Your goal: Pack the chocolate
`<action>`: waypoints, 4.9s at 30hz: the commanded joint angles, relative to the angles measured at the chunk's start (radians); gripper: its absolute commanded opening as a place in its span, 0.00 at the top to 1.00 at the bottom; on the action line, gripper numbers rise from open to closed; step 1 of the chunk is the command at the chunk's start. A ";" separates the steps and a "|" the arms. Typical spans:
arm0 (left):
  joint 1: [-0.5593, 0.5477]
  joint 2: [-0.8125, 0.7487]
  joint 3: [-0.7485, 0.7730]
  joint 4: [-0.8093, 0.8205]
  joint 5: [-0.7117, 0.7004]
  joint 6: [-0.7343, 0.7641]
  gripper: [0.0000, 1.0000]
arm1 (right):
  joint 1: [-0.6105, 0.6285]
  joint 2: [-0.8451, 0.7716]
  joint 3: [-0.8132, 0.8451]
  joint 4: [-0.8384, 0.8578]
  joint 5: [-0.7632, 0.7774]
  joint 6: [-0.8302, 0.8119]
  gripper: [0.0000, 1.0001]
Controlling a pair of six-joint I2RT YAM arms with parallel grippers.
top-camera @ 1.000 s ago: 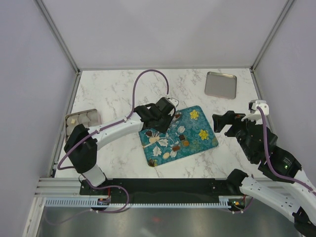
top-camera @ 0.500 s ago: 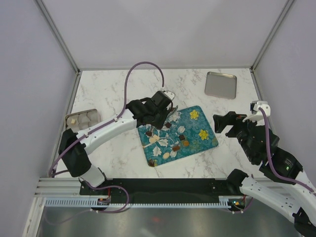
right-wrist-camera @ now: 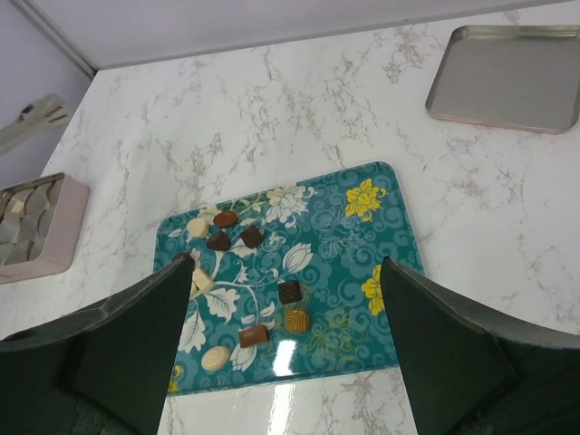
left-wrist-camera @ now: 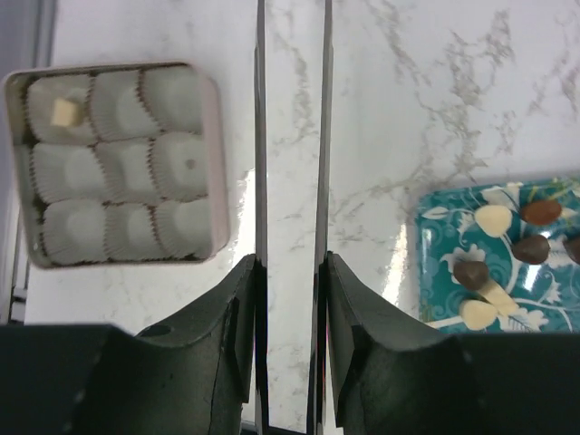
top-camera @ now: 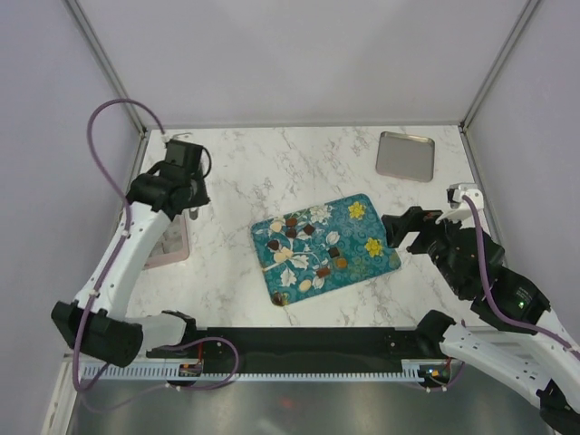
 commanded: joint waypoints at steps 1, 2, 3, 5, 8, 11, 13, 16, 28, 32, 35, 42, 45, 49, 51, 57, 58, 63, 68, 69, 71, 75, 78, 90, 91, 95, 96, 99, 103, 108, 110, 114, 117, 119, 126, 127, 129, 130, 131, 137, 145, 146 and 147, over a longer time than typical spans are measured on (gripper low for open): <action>0.089 -0.100 -0.028 -0.022 -0.027 -0.037 0.69 | 0.003 0.051 0.037 0.010 -0.070 -0.012 0.07; 0.123 -0.113 -0.035 -0.022 -0.027 -0.037 0.69 | 0.003 0.058 0.043 0.011 -0.096 -0.011 0.07; 0.134 -0.115 -0.057 -0.053 -0.106 -0.060 0.66 | 0.003 0.077 0.049 0.013 -0.107 -0.012 0.07; 0.164 -0.118 -0.077 -0.071 -0.109 -0.057 0.66 | 0.003 0.092 0.065 0.014 -0.123 -0.014 0.07; 0.200 -0.109 -0.117 -0.067 -0.109 -0.062 0.66 | 0.004 0.124 0.098 0.005 -0.137 -0.018 0.07; 0.224 -0.100 -0.140 -0.067 -0.116 -0.068 0.67 | 0.003 0.150 0.135 -0.013 -0.140 -0.025 0.07; 0.226 -0.106 -0.152 -0.062 -0.115 -0.074 0.68 | 0.003 0.156 0.148 -0.024 -0.151 -0.028 0.07; 0.227 -0.117 -0.192 -0.045 -0.136 -0.072 0.67 | 0.001 0.166 0.149 -0.033 -0.157 -0.031 0.08; 0.287 -0.100 -0.275 0.027 -0.135 -0.026 0.67 | 0.003 0.186 0.155 -0.041 -0.180 0.005 0.08; 0.287 -0.084 -0.273 0.035 -0.138 -0.026 0.67 | 0.003 0.195 0.152 -0.041 -0.173 0.011 0.08; 0.287 -0.074 -0.272 0.042 -0.133 -0.023 0.64 | 0.004 0.201 0.148 -0.036 -0.170 0.014 0.09; 0.287 -0.035 -0.275 0.064 -0.161 -0.006 0.63 | 0.003 0.207 0.154 -0.036 -0.162 0.015 0.09; 0.287 -0.031 -0.276 0.065 -0.191 -0.002 0.63 | 0.003 0.215 0.154 -0.035 -0.159 0.018 0.09; 0.289 -0.031 -0.278 0.071 -0.210 0.007 0.60 | 0.004 0.226 0.155 -0.033 -0.165 0.028 0.09; 0.287 -0.032 -0.273 0.073 -0.204 0.011 0.58 | 0.003 0.233 0.160 -0.033 -0.170 0.031 0.09; 0.287 -0.044 -0.240 0.070 -0.195 0.038 0.54 | 0.003 0.245 0.160 -0.018 -0.173 0.044 0.09; 0.287 -0.049 -0.238 0.068 -0.196 0.043 0.53 | 0.003 0.247 0.158 -0.016 -0.177 0.047 0.09; 0.287 -0.071 -0.218 0.059 -0.190 0.049 0.53 | 0.004 0.255 0.157 -0.010 -0.190 0.051 0.10; 0.287 -0.086 -0.192 0.058 -0.109 0.076 0.53 | 0.003 0.242 0.158 -0.009 -0.182 0.052 0.10; 0.287 -0.090 -0.186 0.058 -0.080 0.086 0.53 | 0.003 0.241 0.157 -0.009 -0.180 0.054 0.10; 0.284 -0.103 -0.160 0.058 0.029 0.109 0.54 | 0.003 0.235 0.155 -0.010 -0.173 0.055 0.10; 0.276 -0.144 -0.131 0.079 0.260 0.126 0.54 | 0.004 0.227 0.146 -0.006 -0.159 0.058 0.10; 0.241 -0.182 -0.132 0.113 0.417 0.118 0.55 | 0.003 0.219 0.142 -0.003 -0.151 0.058 0.10; -0.242 -0.181 -0.181 0.202 0.378 0.024 0.55 | 0.003 0.130 0.089 -0.033 -0.045 0.046 0.09; -0.266 -0.172 -0.190 0.205 0.373 0.017 0.55 | 0.003 0.123 0.086 -0.035 -0.038 0.043 0.09; -0.398 -0.130 -0.204 0.211 0.309 -0.006 0.55 | 0.003 0.109 0.076 -0.039 -0.013 0.034 0.09; -0.418 -0.111 -0.207 0.219 0.299 -0.009 0.55 | 0.004 0.107 0.076 -0.042 -0.009 0.031 0.08; -0.472 -0.071 -0.226 0.234 0.269 -0.009 0.54 | 0.004 0.109 0.076 -0.044 -0.001 0.020 0.08; -0.497 -0.034 -0.252 0.246 0.224 0.017 0.53 | 0.003 0.104 0.083 -0.047 0.001 0.015 0.08; -0.504 -0.035 -0.286 0.297 0.221 0.038 0.52 | 0.003 0.091 0.083 -0.049 0.008 0.015 0.08; -0.506 -0.032 -0.309 0.330 0.244 0.049 0.51 | 0.003 0.089 0.080 -0.049 0.013 0.018 0.08; -0.507 -0.011 -0.332 0.357 0.265 0.057 0.50 | 0.003 0.091 0.077 -0.049 0.014 0.020 0.08; -0.510 0.012 -0.338 0.361 0.267 0.057 0.50 | 0.003 0.086 0.073 -0.049 0.016 0.021 0.08; -0.515 0.023 -0.339 0.366 0.266 0.057 0.50 | 0.004 0.078 0.068 -0.049 0.019 0.020 0.08; -0.533 0.066 -0.335 0.381 0.264 0.055 0.52 | 0.003 0.065 0.063 -0.050 0.027 0.017 0.08; -0.540 0.066 -0.335 0.380 0.262 0.055 0.52 | 0.003 0.063 0.063 -0.053 0.031 0.017 0.08; -0.547 0.066 -0.333 0.380 0.259 0.052 0.54 | 0.003 0.057 0.068 -0.055 0.036 0.014 0.08; -0.552 0.063 -0.332 0.375 0.256 0.049 0.54 | 0.003 0.055 0.066 -0.056 0.041 0.014 0.08; -0.552 0.063 -0.332 0.374 0.255 0.047 0.55 | 0.003 0.054 0.066 -0.056 0.041 0.014 0.08; -0.561 0.072 -0.327 0.351 0.246 0.041 0.55 | 0.003 0.048 0.066 -0.059 0.041 0.014 0.08; -0.564 0.075 -0.318 0.311 0.232 0.024 0.57 | 0.001 0.041 0.071 -0.065 0.044 0.018 0.08; -0.564 0.075 -0.316 0.309 0.233 0.023 0.57 | 0.003 0.040 0.071 -0.065 0.044 0.018 0.08; -0.564 0.074 -0.315 0.306 0.235 0.021 0.57 | 0.003 0.041 0.069 -0.064 0.045 0.017 0.08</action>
